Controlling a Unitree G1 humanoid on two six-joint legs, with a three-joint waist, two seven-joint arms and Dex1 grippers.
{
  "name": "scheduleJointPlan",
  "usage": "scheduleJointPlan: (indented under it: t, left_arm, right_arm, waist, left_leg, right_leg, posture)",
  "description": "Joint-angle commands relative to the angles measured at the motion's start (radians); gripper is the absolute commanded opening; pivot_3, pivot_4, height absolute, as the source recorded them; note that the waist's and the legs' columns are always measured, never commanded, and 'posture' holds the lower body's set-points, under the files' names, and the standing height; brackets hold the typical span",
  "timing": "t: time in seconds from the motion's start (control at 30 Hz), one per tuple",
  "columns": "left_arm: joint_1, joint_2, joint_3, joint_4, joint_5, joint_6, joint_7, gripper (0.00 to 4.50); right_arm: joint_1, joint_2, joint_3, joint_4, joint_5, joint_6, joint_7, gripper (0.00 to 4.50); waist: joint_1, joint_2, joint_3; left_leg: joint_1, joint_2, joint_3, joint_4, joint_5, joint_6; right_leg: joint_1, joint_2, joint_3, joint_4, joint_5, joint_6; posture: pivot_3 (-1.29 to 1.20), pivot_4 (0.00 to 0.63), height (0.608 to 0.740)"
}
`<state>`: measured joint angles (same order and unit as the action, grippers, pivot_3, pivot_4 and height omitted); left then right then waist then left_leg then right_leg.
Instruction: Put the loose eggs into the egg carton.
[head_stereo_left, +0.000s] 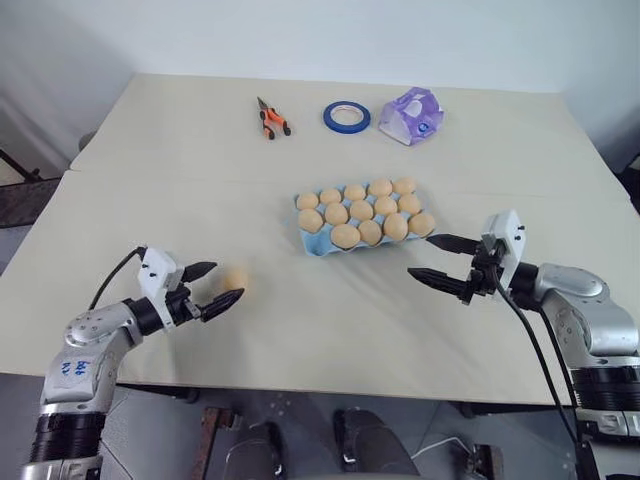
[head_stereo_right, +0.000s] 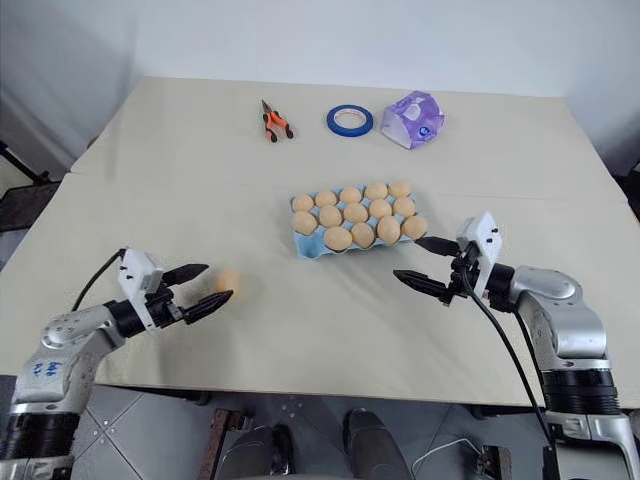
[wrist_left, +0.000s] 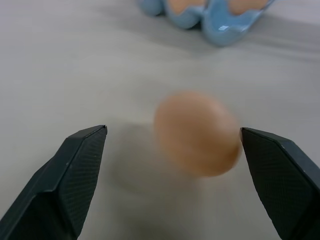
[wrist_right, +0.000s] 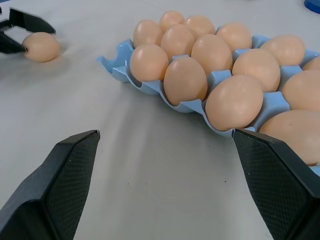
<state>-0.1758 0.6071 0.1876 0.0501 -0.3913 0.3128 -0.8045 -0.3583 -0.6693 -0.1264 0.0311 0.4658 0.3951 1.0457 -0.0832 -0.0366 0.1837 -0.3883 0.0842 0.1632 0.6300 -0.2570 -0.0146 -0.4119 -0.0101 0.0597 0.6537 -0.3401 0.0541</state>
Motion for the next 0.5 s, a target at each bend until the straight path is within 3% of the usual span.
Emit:
scheduleJointPlan:
  t: [0.03, 0.27, 0.37, 0.5]
  left_arm:
    - [-0.062, -0.007, -0.042, 0.051, 0.037, -0.062, -0.028, 4.5]
    - [-0.139, -0.027, -0.088, 0.146, 0.078, -0.102, -0.039, 4.5]
    - [-0.149, -0.033, -0.09, 0.161, 0.081, -0.11, -0.045, 3.91]
    - [-0.142, -0.034, -0.081, 0.151, 0.076, -0.12, -0.054, 2.62]
  right_arm:
    - [0.024, 0.003, -0.031, -0.057, 0.028, 0.001, -0.017, 4.44]
    - [0.043, 0.004, -0.035, -0.076, 0.032, 0.001, -0.042, 4.44]
    - [0.052, 0.006, -0.037, -0.086, 0.033, 0.001, -0.056, 4.5]
    - [0.064, 0.003, -0.041, -0.094, 0.037, -0.001, -0.063, 4.5]
  waist:
    - [0.002, 0.0, 0.0]
    - [0.001, 0.0, 0.0]
    - [0.0, 0.0, 0.0]
    - [0.001, 0.0, 0.0]
  left_leg:
    - [0.0, 0.0, 0.0, 0.0, 0.0, 0.0]
    - [0.0, 0.0, 0.001, 0.001, 0.0, 0.0]
    - [0.0, 0.0, 0.0, 0.001, 0.0, 0.0]
    - [0.0, 0.0, 0.0, 0.002, 0.001, 0.0]
  right_leg:
    - [0.0, 0.0, 0.0, 0.0, 0.0, 0.0]
    - [0.0, 0.0, 0.0, 0.001, 0.001, 0.001]
    - [0.0, 0.0, 0.0, 0.002, 0.001, 0.001]
    - [0.0, 0.0, 0.0, 0.002, 0.001, 0.001]
  posture:
    - [0.0, 0.15, 0.74]
    - [0.0, 0.15, 0.74]
    - [0.0, 0.15, 0.74]
    - [0.0, 0.15, 0.74]
